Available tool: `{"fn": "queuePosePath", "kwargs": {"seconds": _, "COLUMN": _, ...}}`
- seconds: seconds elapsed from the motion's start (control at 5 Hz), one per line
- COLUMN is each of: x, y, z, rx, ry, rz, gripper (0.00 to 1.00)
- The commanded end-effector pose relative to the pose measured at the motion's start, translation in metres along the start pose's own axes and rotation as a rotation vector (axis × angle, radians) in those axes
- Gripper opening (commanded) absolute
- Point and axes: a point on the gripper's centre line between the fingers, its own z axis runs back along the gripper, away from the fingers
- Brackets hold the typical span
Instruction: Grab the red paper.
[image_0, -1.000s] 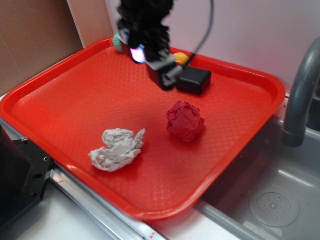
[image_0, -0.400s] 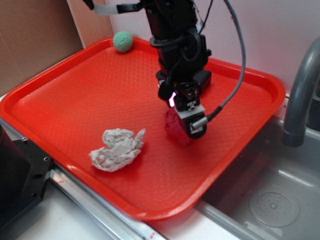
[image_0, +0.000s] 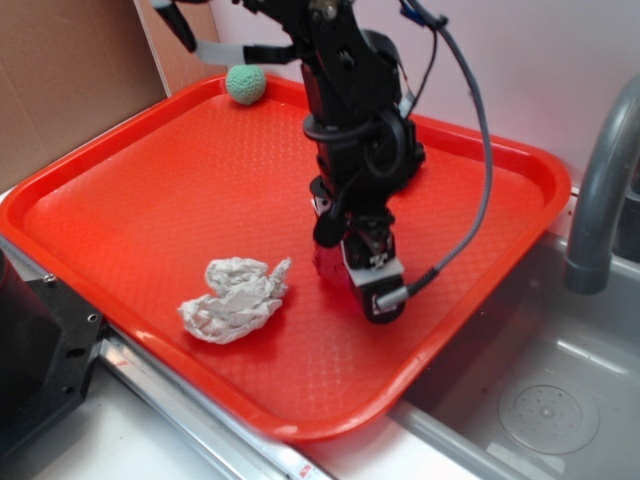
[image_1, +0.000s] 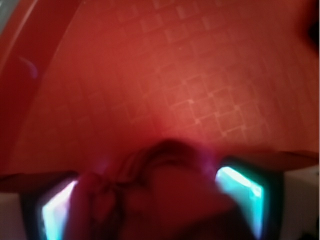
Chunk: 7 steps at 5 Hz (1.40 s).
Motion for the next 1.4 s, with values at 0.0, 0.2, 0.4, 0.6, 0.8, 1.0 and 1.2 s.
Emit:
{"fn": "queuePosePath", "kwargs": {"seconds": 0.0, "x": -0.004, "y": -0.009, "z": 0.016, "rx": 0.006, "ry": -0.016, "rz": 0.042, "gripper": 0.0}}
{"fn": "queuePosePath", "kwargs": {"seconds": 0.2, "x": -0.013, "y": 0.009, "z": 0.065, "rx": 0.021, "ry": -0.035, "rz": 0.135, "gripper": 0.0}}
{"fn": "queuePosePath", "kwargs": {"seconds": 0.4, "x": -0.036, "y": 0.044, "z": 0.12, "rx": 0.097, "ry": -0.147, "rz": 0.318, "gripper": 0.0}}
{"fn": "queuePosePath", "kwargs": {"seconds": 0.6, "x": -0.058, "y": 0.076, "z": 0.174, "rx": 0.14, "ry": -0.19, "rz": 0.538, "gripper": 0.0}}
{"fn": "queuePosePath", "kwargs": {"seconds": 0.8, "x": -0.069, "y": 0.099, "z": 0.201, "rx": 0.146, "ry": -0.223, "rz": 0.66, "gripper": 0.0}}
{"fn": "queuePosePath", "kwargs": {"seconds": 1.0, "x": -0.059, "y": 0.101, "z": 0.199, "rx": 0.176, "ry": -0.213, "rz": 0.661, "gripper": 0.0}}
{"fn": "queuePosePath", "kwargs": {"seconds": 1.2, "x": -0.053, "y": 0.1, "z": 0.193, "rx": 0.179, "ry": -0.176, "rz": 0.654, "gripper": 0.0}}
